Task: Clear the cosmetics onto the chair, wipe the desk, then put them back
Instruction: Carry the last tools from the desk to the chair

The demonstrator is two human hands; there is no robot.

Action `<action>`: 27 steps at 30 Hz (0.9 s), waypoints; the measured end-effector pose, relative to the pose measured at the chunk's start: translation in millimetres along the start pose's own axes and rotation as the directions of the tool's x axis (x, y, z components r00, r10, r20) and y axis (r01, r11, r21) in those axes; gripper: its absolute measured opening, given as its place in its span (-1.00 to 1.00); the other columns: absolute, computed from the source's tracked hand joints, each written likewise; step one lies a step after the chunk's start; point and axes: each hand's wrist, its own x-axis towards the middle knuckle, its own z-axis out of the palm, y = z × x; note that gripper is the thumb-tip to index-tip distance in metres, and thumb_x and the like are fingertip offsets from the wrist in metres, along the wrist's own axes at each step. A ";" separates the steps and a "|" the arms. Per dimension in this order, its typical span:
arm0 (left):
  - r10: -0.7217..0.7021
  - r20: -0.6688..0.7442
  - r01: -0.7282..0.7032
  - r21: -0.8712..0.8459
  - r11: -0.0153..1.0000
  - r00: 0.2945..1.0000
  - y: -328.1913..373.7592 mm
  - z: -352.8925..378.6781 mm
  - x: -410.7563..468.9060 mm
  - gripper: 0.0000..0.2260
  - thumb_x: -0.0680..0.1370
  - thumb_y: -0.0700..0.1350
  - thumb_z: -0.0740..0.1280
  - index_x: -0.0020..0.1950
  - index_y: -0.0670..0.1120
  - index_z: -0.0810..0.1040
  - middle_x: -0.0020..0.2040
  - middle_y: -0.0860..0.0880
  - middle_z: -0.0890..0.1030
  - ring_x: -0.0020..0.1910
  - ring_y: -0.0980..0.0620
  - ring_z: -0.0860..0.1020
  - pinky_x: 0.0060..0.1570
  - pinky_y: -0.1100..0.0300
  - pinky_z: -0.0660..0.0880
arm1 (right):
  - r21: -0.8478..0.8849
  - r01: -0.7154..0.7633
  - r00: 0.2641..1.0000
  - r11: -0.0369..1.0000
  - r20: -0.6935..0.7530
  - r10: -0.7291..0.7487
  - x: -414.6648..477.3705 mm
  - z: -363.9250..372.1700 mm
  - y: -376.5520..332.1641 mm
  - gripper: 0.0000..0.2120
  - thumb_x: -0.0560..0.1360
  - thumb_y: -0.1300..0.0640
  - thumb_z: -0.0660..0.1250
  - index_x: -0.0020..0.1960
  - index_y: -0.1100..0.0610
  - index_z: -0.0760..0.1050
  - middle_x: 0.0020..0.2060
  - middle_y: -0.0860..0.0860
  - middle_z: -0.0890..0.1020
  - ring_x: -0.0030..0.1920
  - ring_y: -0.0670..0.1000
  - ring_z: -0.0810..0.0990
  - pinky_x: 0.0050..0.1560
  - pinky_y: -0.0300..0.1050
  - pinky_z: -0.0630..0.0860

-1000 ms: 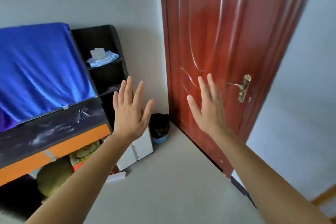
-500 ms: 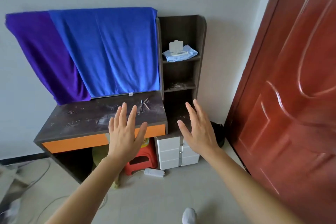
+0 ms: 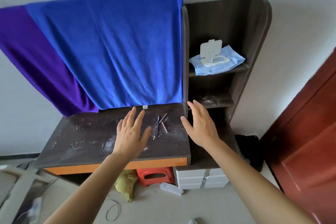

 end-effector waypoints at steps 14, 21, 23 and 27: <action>-0.105 0.364 0.110 0.009 0.994 0.925 -119.9 112.1 84.5 -0.41 0.63 0.18 0.16 0.61 0.03 0.12 0.63 -0.10 0.05 0.59 -0.08 0.06 0.50 -0.05 0.05 | -0.149 -0.094 0.911 0.984 0.387 0.145 102.4 109.2 19.5 -0.36 0.63 -0.17 0.19 0.61 0.02 0.09 0.61 0.00 0.11 0.57 0.05 0.16 0.47 0.03 0.33; -0.027 0.525 0.043 -0.017 0.999 0.850 -150.8 157.2 130.5 -0.40 0.64 0.16 0.15 0.62 0.02 0.06 0.63 -0.10 0.00 0.60 -0.08 -0.01 0.52 -0.09 0.03 | -0.212 -0.108 0.844 0.971 0.496 0.203 125.8 153.7 26.9 -0.32 0.59 -0.17 0.26 0.60 0.02 0.13 0.60 0.00 0.11 0.56 0.07 0.17 0.47 0.00 0.26; -0.025 0.564 0.040 -0.013 0.999 0.826 -152.7 168.9 137.7 -0.40 0.64 0.17 0.14 0.62 0.02 0.04 0.63 -0.09 -0.02 0.60 -0.08 -0.01 0.52 -0.08 0.03 | -0.204 -0.108 0.822 0.973 0.532 0.203 130.7 166.6 29.0 -0.30 0.57 -0.17 0.28 0.60 0.03 0.13 0.59 0.03 0.13 0.55 0.09 0.19 0.48 0.01 0.26; -0.068 0.611 0.074 0.015 0.997 0.789 -151.0 196.0 148.0 -0.39 0.63 0.18 0.13 0.62 0.01 0.05 0.63 -0.09 0.01 0.60 -0.08 0.00 0.52 -0.07 0.04 | -0.186 -0.010 0.782 0.982 0.611 0.124 150.5 193.8 41.6 -0.29 0.54 -0.18 0.32 0.58 0.03 0.17 0.57 0.06 0.19 0.54 0.11 0.22 0.49 0.06 0.24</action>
